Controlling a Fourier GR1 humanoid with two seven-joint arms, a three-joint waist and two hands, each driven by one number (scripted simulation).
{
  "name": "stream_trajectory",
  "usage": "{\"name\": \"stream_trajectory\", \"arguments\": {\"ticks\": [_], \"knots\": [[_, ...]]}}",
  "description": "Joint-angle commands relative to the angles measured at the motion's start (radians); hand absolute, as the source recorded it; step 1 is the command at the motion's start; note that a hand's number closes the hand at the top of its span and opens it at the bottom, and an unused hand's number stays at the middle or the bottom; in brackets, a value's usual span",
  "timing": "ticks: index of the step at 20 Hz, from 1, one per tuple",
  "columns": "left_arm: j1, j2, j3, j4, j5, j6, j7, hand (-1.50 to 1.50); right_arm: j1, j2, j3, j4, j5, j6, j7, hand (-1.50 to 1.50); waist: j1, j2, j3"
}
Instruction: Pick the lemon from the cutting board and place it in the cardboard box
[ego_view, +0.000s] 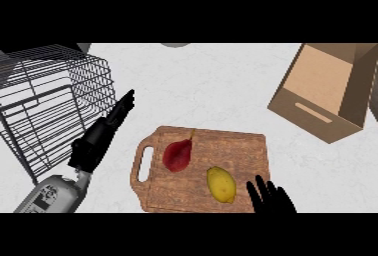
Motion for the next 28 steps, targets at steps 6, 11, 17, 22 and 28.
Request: {"name": "stream_trajectory", "arguments": {"ticks": [6,11,17,22,28], "knots": [[0.008,-0.019,0.025,-0.027,-0.030,-0.036,0.019,0.00,-0.148,0.411,0.086,0.085,0.079,0.301,0.270,-1.50,0.030,0.009,0.006],[-0.041,-0.060,0.048,0.024,-0.047,-0.058,0.018,0.00,-0.154,0.354,0.000,0.104,0.011,0.271,0.213,-1.50,0.026,0.011,0.006],[-0.024,-0.066,0.051,0.021,-0.067,-0.061,0.022,0.00,-0.092,0.297,0.000,0.186,-0.005,0.179,0.191,-1.50,0.025,0.011,0.007],[0.006,-0.075,0.040,-0.036,-0.080,-0.053,0.062,0.00,-0.141,0.339,-0.025,0.231,-0.025,0.190,0.203,-1.50,0.036,0.009,0.007],[-0.010,-0.106,0.062,0.010,-0.102,-0.064,0.038,0.00,-0.190,0.311,-0.059,0.256,-0.024,0.170,0.164,-1.50,0.028,0.010,0.007]]}}
